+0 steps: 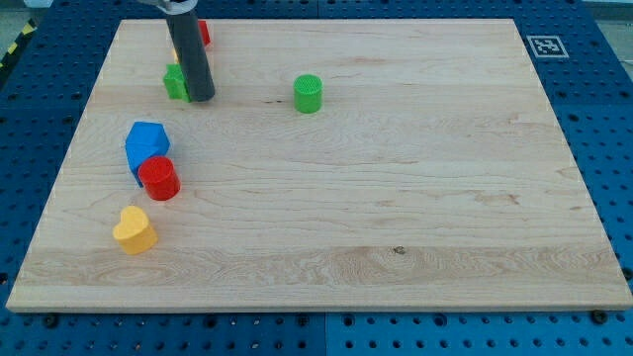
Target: Place the green circle bottom of the green star
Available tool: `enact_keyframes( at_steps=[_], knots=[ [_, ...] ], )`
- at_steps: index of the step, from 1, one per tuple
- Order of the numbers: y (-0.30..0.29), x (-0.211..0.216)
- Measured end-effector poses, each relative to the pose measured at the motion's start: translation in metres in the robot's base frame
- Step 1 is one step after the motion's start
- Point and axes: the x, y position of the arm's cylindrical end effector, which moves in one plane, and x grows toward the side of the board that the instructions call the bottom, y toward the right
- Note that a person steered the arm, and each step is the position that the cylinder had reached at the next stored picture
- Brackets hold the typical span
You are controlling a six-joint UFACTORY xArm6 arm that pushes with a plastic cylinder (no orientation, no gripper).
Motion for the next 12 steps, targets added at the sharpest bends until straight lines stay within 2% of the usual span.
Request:
enact_keyframes(
  at_steps=[1, 3, 4, 5, 6, 9, 12],
  knots=[
    [0.015, 0.003],
    [0.156, 0.050],
    [0.214, 0.054],
    [0.216, 0.013],
    [0.216, 0.002],
    [0.142, 0.001],
    [0.135, 0.000]
  ],
)
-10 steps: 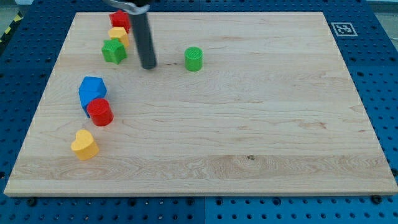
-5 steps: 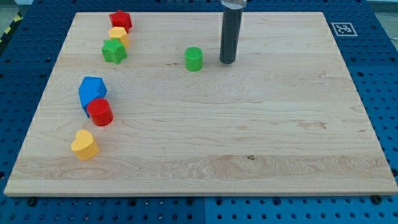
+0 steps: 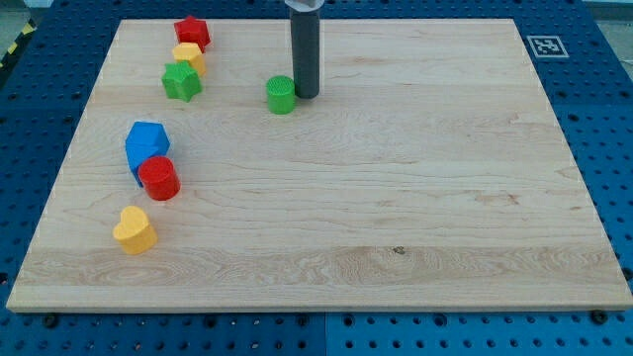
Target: Place the green circle bottom of the green star
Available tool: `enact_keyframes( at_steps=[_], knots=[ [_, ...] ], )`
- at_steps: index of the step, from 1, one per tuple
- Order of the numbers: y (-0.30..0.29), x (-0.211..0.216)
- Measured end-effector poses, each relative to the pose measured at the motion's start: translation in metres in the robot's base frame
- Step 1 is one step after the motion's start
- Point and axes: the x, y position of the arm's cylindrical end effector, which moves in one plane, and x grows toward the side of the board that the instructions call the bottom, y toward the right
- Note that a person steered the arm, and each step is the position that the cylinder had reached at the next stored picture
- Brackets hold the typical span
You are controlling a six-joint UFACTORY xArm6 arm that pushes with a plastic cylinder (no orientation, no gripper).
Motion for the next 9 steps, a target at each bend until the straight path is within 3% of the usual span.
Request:
enact_keyframes(
  at_steps=[4, 9],
  knots=[
    [-0.113, 0.031],
    [-0.127, 0.041]
  ],
)
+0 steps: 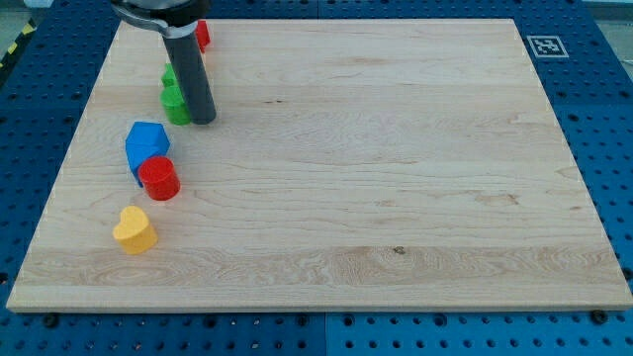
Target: Place the green circle bottom of the green star
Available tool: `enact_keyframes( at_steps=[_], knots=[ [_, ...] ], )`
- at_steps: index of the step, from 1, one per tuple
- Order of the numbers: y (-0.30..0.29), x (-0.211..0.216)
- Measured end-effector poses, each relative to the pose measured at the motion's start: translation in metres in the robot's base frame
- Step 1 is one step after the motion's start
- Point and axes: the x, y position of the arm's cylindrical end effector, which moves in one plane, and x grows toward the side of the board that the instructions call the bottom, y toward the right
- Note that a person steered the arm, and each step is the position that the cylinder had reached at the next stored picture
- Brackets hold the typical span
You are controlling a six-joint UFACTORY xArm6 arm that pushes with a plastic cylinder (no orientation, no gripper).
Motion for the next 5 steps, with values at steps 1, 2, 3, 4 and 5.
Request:
enact_keyframes(
  at_steps=[1, 2, 3, 4, 5],
  knots=[
    [0.001, 0.001],
    [0.001, 0.001],
    [0.001, 0.001],
    [0.004, 0.001],
    [0.015, 0.001]
  ],
)
